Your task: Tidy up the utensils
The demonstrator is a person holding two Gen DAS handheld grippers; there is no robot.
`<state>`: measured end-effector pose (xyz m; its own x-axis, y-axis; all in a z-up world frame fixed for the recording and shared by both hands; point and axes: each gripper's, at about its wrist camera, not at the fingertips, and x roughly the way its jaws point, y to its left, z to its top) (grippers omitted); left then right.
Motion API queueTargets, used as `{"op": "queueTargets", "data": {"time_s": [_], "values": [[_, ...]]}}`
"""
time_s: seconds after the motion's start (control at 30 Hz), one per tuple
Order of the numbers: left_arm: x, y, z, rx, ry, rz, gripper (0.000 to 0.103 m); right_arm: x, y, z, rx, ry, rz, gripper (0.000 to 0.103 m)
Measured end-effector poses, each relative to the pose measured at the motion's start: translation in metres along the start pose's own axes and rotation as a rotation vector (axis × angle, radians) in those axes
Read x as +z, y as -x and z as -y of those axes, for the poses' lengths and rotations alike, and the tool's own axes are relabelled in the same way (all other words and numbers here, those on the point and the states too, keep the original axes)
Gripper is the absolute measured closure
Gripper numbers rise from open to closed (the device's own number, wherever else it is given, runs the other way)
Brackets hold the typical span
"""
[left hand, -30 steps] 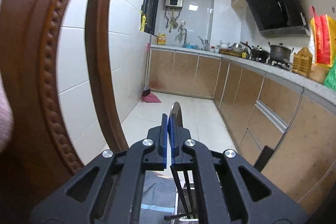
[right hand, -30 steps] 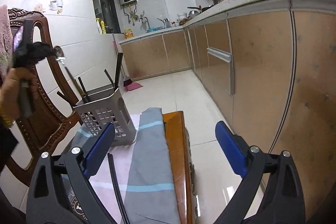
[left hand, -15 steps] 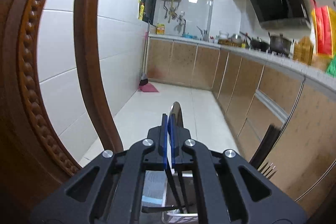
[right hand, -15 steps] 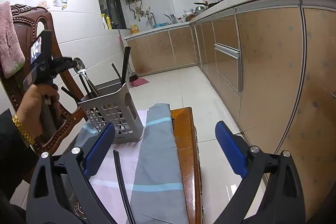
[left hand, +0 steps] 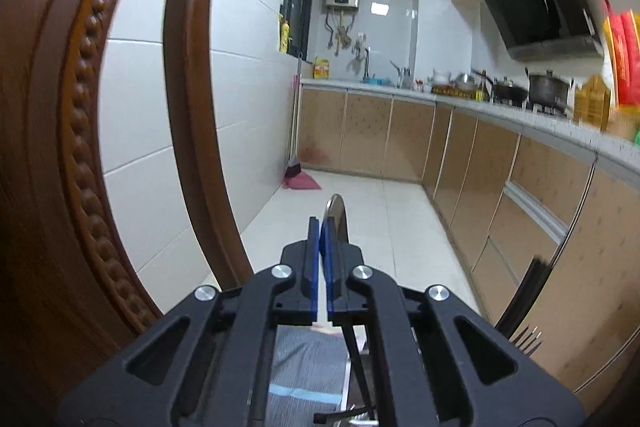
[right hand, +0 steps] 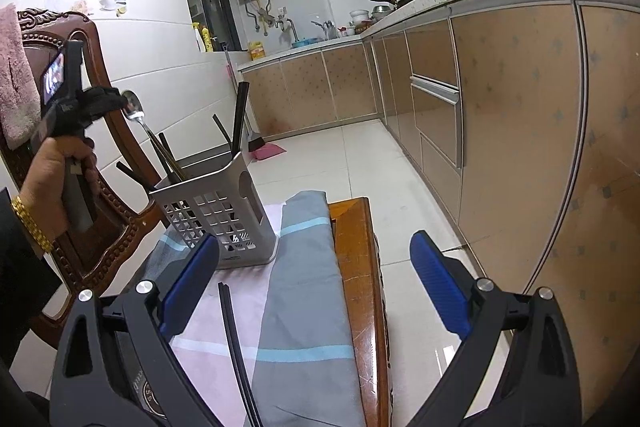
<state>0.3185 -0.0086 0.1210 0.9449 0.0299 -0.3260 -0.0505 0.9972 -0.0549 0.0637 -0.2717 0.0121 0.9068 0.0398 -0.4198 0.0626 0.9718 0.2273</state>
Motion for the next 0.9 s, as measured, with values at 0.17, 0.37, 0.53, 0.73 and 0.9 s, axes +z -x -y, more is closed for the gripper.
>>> {"op": "queueTargets", "data": {"time_s": [0.17,0.37,0.53,0.73,0.9], "values": [[-0.035,-0.012,0.009,-0.010,-0.051,-0.085,0.101,0.001,0.000,-0.001,0.003,0.000,-0.002,0.009],[-0.073,0.011,0.010,-0.060,-0.109,-0.159,0.073,0.001,0.000,-0.006,0.013,0.010,0.003,0.009],[-0.089,0.089,-0.006,-0.098,-0.119,-0.133,0.018,0.001,0.007,-0.012,0.023,0.044,0.024,0.009],[-0.113,0.185,-0.038,-0.077,-0.068,-0.163,0.005,-0.002,0.019,-0.021,0.027,0.082,0.033,0.009],[-0.137,0.234,-0.052,-0.111,0.007,-0.262,0.004,-0.005,0.042,-0.038,0.048,0.107,0.031,0.009]]}}
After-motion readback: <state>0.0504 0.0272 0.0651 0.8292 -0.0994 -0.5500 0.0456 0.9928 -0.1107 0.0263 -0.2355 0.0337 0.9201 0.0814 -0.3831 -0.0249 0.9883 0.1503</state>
